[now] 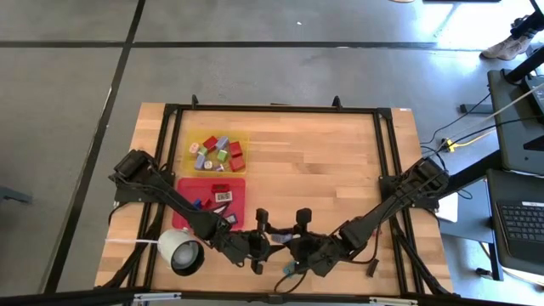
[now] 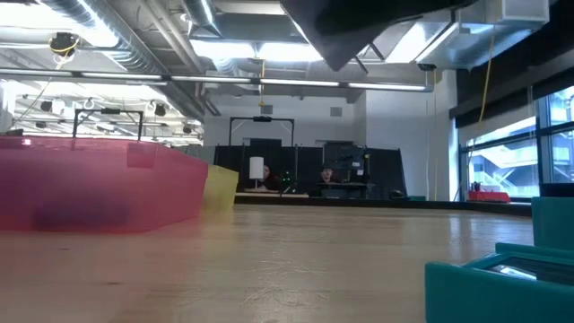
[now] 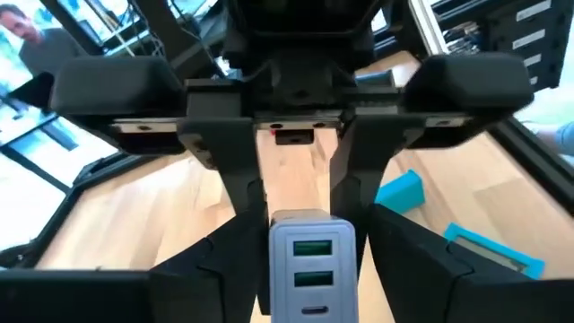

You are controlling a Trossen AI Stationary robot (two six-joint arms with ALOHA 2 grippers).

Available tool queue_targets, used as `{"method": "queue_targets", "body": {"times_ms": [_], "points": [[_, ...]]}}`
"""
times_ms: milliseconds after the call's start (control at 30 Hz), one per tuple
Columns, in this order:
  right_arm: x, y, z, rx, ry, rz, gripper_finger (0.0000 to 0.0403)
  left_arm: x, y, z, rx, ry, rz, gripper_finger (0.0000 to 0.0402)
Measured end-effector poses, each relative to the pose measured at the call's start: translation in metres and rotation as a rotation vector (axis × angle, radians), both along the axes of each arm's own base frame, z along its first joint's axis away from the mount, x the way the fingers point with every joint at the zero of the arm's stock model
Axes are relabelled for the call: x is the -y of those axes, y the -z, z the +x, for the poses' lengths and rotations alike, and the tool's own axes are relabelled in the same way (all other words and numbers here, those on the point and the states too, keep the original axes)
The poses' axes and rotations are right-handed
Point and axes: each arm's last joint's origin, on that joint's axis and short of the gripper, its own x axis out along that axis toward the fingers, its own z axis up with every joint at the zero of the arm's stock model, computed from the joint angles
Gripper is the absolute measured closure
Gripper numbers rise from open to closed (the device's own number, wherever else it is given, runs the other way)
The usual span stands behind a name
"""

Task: Pick & Place Office items
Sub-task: Put the blue charger adapter into the yellow bin

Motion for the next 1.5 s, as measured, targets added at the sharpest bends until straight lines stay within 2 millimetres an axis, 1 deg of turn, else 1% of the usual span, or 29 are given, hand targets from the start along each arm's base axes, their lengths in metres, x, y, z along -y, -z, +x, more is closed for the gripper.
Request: {"method": "queue_targets", "body": {"times_ms": [167, 300, 400, 667, 767, 900, 967, 1067, 1200, 1300, 1400, 1500], "points": [[-0.002, -0.007, 0.003, -0.008, -0.012, -0.019, 0.0279, 0.004, -0.001, -0.004, 0.02, -0.042, 0.022, 0.0233], [-0.003, -0.012, 0.004, -0.005, -0.005, -0.035, 0.0279, 0.01, -0.002, -0.009, 0.027, -0.077, 0.092, 0.0265], [-0.004, -0.014, 0.004, -0.005, -0.007, -0.039, 0.0279, 0.012, -0.003, -0.01, 0.037, -0.08, 0.104, 0.0283], [-0.004, -0.014, 0.004, -0.001, 0.0, -0.029, 0.0275, 0.012, -0.003, -0.01, 0.043, -0.081, 0.099, 0.0281], [-0.004, -0.015, 0.004, 0.005, 0.007, -0.02, 0.0253, 0.012, -0.005, -0.009, 0.059, -0.082, 0.095, 0.0279], [-0.005, -0.016, 0.004, 0.016, 0.019, 0.008, 0.0201, 0.012, -0.007, -0.008, 0.087, -0.1, 0.078, 0.0282], [-0.003, -0.02, 0.001, 0.011, 0.028, 0.035, 0.0175, 0.011, -0.009, -0.007, 0.105, -0.146, 0.053, 0.0282], [0.006, -0.032, -0.006, -0.033, 0.04, 0.115, 0.0138, 0.007, -0.016, -0.008, 0.13, -0.212, -0.001, 0.028], [0.024, -0.055, -0.024, -0.104, 0.089, 0.227, 0.0107, -0.011, -0.033, -0.013, 0.122, -0.279, -0.061, 0.0282], [0.036, -0.073, -0.041, -0.136, 0.136, 0.274, 0.0099, -0.033, -0.043, -0.02, 0.071, -0.369, -0.062, 0.0282], [0.047, -0.087, -0.056, -0.142, 0.182, 0.313, 0.0098, -0.064, -0.052, -0.032, -0.009, -0.476, -0.074, 0.0281], [0.052, -0.096, -0.066, -0.139, 0.214, 0.352, 0.0101, -0.102, -0.06, -0.047, -0.096, -0.62, -0.116, 0.0282]]}}
